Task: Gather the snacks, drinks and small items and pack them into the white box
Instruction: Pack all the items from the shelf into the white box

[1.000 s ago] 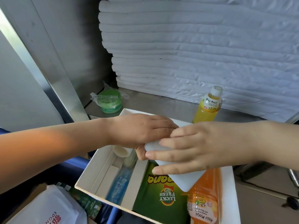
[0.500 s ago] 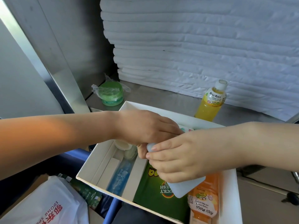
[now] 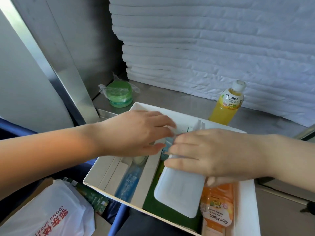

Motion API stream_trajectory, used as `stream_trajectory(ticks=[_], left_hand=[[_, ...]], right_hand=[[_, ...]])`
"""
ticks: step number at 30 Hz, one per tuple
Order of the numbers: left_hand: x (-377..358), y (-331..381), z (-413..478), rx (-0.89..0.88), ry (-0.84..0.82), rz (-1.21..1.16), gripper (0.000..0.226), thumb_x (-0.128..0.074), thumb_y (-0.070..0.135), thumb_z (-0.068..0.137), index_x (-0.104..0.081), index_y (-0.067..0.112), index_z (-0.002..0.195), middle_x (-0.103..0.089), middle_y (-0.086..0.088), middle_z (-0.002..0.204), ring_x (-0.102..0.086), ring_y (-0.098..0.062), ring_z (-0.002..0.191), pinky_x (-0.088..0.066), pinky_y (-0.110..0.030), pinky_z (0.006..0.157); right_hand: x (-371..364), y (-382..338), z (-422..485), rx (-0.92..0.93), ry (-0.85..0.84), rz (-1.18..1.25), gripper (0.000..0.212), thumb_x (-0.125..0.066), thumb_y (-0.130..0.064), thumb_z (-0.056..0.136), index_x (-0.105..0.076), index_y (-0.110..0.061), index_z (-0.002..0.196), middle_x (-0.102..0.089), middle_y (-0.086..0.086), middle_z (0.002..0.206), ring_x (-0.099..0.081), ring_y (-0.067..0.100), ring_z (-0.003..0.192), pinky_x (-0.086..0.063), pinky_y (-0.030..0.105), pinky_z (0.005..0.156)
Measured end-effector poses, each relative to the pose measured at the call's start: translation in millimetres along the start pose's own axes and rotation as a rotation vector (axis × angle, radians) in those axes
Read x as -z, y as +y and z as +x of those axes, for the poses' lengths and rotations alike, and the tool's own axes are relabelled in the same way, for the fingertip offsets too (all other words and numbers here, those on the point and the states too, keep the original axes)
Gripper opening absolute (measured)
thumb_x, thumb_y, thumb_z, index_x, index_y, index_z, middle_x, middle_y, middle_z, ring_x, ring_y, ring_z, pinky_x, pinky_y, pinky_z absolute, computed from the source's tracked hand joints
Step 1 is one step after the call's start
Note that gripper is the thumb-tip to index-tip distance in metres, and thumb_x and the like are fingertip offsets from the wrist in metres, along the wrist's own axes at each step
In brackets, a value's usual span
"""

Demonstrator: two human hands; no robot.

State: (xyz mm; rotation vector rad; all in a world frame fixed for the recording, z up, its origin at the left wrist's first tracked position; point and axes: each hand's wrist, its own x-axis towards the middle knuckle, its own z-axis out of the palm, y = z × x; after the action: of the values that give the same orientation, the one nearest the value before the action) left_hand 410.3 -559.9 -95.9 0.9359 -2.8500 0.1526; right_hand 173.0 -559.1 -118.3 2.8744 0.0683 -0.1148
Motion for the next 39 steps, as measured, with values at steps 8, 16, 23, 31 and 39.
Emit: stream_trajectory(ticks=[8, 16, 23, 31, 39], left_hand=[[1, 29, -16, 0.461, -0.393, -0.380, 0.043, -0.032, 0.060, 0.087, -0.053, 0.037, 0.117, -0.060, 0.020, 0.096, -0.056, 0.001, 0.089, -0.046, -0.015, 0.080], [-27, 57, -2, 0.445, -0.416, -0.042, 0.080, -0.031, 0.082, 0.075, -0.038, 0.020, 0.125, -0.057, 0.006, 0.094, -0.057, -0.017, 0.081, -0.051, -0.034, 0.075], [-36, 66, 12, 0.454, -0.325, 0.058, 0.069, -0.040, 0.076, 0.076, -0.035, 0.016, 0.109, -0.032, 0.007, 0.070, -0.034, -0.010, 0.055, -0.028, -0.025, 0.049], [-31, 54, -8, 0.474, -0.478, 0.022, 0.073, -0.047, 0.079, 0.066, -0.029, 0.019, 0.104, -0.041, 0.008, 0.070, -0.041, -0.008, 0.057, -0.044, -0.026, 0.055], [-33, 46, -19, 0.411, -0.585, 0.021, 0.074, -0.047, 0.078, 0.064, -0.032, 0.019, 0.106, -0.043, 0.009, 0.074, -0.043, -0.008, 0.064, -0.044, -0.024, 0.057]], right_hand=[[11, 23, 15, -0.217, 0.074, 0.184, 0.068, -0.066, -0.050, 0.069, -0.054, -0.011, 0.123, -0.056, 0.004, 0.113, -0.050, 0.021, 0.104, -0.051, 0.035, 0.076], [-5, 15, 15, -0.385, 0.070, 0.325, 0.061, -0.071, -0.062, 0.064, -0.048, -0.018, 0.099, -0.052, -0.003, 0.100, -0.045, 0.013, 0.091, -0.048, 0.030, 0.066], [-10, 14, 12, -0.504, 0.076, 0.372, 0.057, -0.065, -0.066, 0.062, -0.032, -0.028, 0.090, -0.041, -0.013, 0.092, -0.028, 0.001, 0.084, -0.029, 0.019, 0.063], [-7, 26, -5, -0.582, 0.046, 0.626, 0.062, -0.063, -0.068, 0.069, -0.040, -0.039, 0.119, -0.040, -0.027, 0.112, -0.037, -0.011, 0.105, -0.030, 0.006, 0.087], [-10, 38, -25, -0.797, 0.159, 0.618, 0.045, -0.039, -0.066, 0.078, -0.039, -0.046, 0.118, -0.043, -0.036, 0.110, -0.031, -0.030, 0.106, -0.022, -0.007, 0.084]])
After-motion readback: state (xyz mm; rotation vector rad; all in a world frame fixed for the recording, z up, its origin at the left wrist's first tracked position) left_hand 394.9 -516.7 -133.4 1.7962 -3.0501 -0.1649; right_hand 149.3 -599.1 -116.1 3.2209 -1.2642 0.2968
